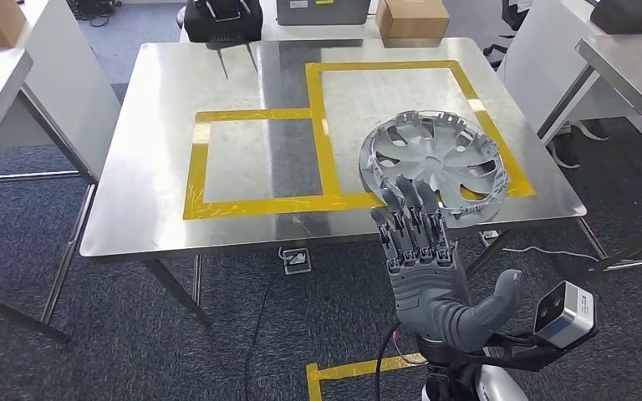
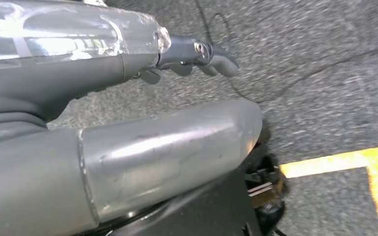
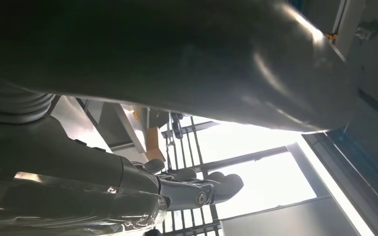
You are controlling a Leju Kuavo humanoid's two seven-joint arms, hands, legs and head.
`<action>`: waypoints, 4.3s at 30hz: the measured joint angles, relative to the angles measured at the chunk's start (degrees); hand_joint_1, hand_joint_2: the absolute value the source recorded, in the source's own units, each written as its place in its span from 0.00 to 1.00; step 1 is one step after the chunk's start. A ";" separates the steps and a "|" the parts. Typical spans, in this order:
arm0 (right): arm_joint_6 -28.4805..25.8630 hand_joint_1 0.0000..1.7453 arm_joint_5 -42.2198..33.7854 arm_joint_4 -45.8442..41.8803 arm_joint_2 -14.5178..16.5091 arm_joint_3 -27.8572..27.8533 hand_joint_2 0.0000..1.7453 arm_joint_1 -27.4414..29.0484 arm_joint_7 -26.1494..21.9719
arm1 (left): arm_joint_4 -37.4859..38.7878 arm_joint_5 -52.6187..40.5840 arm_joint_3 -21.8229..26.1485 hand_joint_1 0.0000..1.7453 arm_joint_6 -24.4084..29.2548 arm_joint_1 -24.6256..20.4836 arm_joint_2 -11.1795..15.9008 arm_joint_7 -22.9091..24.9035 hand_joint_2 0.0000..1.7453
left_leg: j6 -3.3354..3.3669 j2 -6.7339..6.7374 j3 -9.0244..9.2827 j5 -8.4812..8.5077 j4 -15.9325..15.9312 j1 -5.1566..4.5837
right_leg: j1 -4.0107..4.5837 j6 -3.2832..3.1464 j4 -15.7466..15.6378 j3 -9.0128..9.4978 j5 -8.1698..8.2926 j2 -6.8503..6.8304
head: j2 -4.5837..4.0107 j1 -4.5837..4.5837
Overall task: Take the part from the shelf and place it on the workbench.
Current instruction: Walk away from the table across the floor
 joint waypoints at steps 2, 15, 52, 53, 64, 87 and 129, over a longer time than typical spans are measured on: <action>-0.48 0.00 -0.03 0.00 0.01 -0.46 0.00 0.07 -0.17 | 0.00 0.03 0.00 0.00 0.02 0.03 0.02 0.00 0.00 | 0.08 -0.01 -1.53 1.22 0.03 -0.57 | 0.37 -0.96 -2.79 3.55 2.69 0.04 | 0.00 0.46; -6.53 0.00 -0.01 0.50 -0.01 -4.32 0.00 1.06 -0.19 | -0.02 0.54 0.12 0.00 0.56 0.10 0.18 -0.01 0.00 | -3.23 0.14 -6.30 -7.72 14.72 0.40 | 1.43 -4.07 -19.85 9.36 9.19 -0.55 | 0.00 -1.16; -1.97 0.00 -4.73 89.14 11.85 -1.10 0.00 -3.91 17.74 | -0.13 -0.16 0.94 0.00 -0.56 0.17 0.52 3.02 0.00 | -2.60 -6.33 2.78 -2.67 0.83 0.82 | 1.27 -3.33 -16.51 7.35 7.86 4.90 | 0.00 -2.05; -2.03 0.00 -4.73 89.53 11.88 -1.02 0.00 -4.02 17.85 | -0.13 -0.19 0.94 0.00 -0.64 0.21 0.48 3.24 0.00 | -2.52 -5.73 2.78 -2.57 0.60 0.78 | 1.24 -2.95 -16.42 7.08 8.05 5.65 | 0.00 -2.07; -3.07 0.00 -5.18 92.04 11.41 0.84 0.00 -4.50 20.37 | -0.07 -0.91 0.93 0.00 -0.90 0.18 0.05 4.41 0.00 | -1.62 4.17 2.93 -2.48 -0.34 1.06 | 0.05 -0.19 -7.81 3.26 5.61 -1.24 | 0.00 -0.27; -2.77 0.00 -6.09 93.58 12.01 5.04 0.00 -6.27 19.16 | -0.17 1.05 0.94 0.00 0.11 0.29 -0.36 2.20 0.00 | -1.60 -2.55 1.49 -1.39 -0.03 1.22 | 0.83 -1.20 -13.59 4.72 6.63 5.24 | 0.00 -1.58; -2.64 0.00 -9.95 95.51 11.30 7.45 0.00 -5.45 19.88 | -0.30 1.42 0.92 0.00 -0.10 0.07 -0.85 4.30 0.00 | -2.60 6.72 3.69 -3.54 -0.32 0.45 | 1.78 -2.40 -16.00 5.53 8.53 -4.38 | 0.00 0.35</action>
